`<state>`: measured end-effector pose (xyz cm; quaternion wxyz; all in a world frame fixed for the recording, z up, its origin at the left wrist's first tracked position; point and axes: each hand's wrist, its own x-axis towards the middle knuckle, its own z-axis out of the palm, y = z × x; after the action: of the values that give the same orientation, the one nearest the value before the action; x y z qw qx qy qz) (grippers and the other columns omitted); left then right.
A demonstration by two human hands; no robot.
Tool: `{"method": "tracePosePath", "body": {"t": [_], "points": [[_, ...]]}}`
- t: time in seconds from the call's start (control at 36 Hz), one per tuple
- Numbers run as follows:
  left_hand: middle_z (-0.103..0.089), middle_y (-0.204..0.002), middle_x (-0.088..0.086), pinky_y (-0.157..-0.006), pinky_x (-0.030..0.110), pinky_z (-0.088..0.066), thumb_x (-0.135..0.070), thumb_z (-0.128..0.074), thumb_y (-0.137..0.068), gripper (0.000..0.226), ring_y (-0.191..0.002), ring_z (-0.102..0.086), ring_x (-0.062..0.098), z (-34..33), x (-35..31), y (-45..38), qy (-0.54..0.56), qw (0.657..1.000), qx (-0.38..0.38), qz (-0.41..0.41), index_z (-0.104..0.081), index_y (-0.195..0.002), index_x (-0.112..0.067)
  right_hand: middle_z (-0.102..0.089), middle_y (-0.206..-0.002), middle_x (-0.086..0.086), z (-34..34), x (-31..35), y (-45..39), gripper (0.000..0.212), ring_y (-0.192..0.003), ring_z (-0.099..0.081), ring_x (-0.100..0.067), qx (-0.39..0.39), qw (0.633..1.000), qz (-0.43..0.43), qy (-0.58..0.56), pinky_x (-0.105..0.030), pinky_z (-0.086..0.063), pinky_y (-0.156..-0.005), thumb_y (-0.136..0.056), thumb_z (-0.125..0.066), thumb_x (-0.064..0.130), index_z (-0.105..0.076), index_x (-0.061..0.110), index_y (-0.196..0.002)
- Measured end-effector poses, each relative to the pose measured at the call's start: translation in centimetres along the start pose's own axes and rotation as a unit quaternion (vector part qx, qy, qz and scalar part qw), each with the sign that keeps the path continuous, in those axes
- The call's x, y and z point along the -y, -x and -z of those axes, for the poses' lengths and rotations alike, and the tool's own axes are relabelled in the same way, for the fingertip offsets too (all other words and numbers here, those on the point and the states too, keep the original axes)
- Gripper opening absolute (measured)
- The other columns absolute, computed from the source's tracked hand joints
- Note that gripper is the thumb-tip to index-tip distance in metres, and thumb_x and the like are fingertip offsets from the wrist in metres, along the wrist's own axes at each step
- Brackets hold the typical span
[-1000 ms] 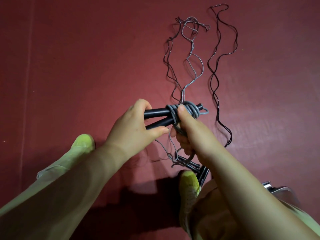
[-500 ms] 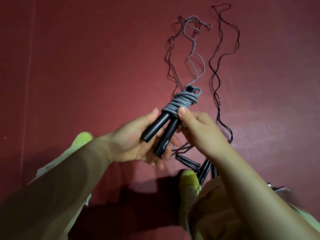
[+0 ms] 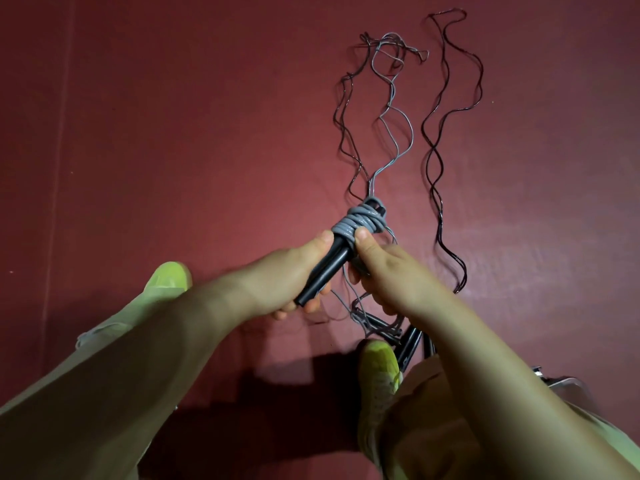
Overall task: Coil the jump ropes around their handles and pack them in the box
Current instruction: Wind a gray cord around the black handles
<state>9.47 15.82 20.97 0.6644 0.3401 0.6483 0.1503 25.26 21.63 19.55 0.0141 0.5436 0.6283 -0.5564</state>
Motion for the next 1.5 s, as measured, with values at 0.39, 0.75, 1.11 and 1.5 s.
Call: {"method": "tracePosePath", "body": {"t": [0.39, 0.75, 1.11, 1.5], "points": [[-0.061, -0.096, 0.012, -0.083, 0.038, -0.041, -0.059, -0.024, -0.092, 0.05, -0.094, -0.055, 0.03, -0.5, 0.0, 0.4, -0.165, 0.975, -0.132, -0.061, -0.048, -0.077, -0.018, -0.044, -0.045, 0.008, -0.2, 0.2, 0.5, 0.07, -0.043, -0.042, -0.008, -0.049, 0.994, 0.022, -0.097, -0.026, -0.04, -0.05, -0.095, -0.027, 0.066, -0.062, 0.016, -0.06], [-0.057, -0.071, -0.009, -0.06, 0.03, -0.037, -0.061, -0.057, -0.08, 0.04, -0.064, -0.051, 0.01, 0.5, 0.0, 0.4, -0.202, 0.969, -0.117, -0.077, -0.05, -0.079, -0.022, -0.05, -0.042, 0.018, -0.6, 0.5, 0.4, 0.051, -0.046, -0.043, -0.002, -0.072, 0.994, 0.043, -0.076, -0.029, -0.034, -0.061, -0.076, -0.038, 0.065, -0.063, 0.024, -0.058], [-0.072, -0.078, 0.003, -0.075, 0.034, -0.051, -0.064, -0.063, -0.057, 0.06, -0.068, -0.067, 0.017, 0.1, -0.6, 0.6, 0.166, 0.984, 0.065, -0.006, -0.062, -0.095, -0.018, -0.037, -0.041, 0.014, 0.3, 1.2, 0.7, 0.057, -0.038, -0.03, -0.001, -0.078, 0.986, 0.054, -0.133, -0.024, -0.021, -0.049, -0.087, -0.035, 0.065, -0.052, 0.021, -0.055], [-0.068, -0.106, 0.02, -0.082, 0.044, -0.054, -0.067, -0.031, -0.083, 0.083, -0.088, -0.069, 0.03, -0.7, 0.2, 0.6, 0.454, 0.81, 0.367, -0.056, -0.064, -0.116, 0.002, -0.049, -0.051, 0.003, 0.6, 2.5, 1.7, 0.046, -0.045, -0.042, -0.01, -0.073, 0.899, 0.129, -0.411, -0.023, -0.032, -0.047, -0.077, -0.034, 0.045, -0.071, 0.029, -0.056]]}}
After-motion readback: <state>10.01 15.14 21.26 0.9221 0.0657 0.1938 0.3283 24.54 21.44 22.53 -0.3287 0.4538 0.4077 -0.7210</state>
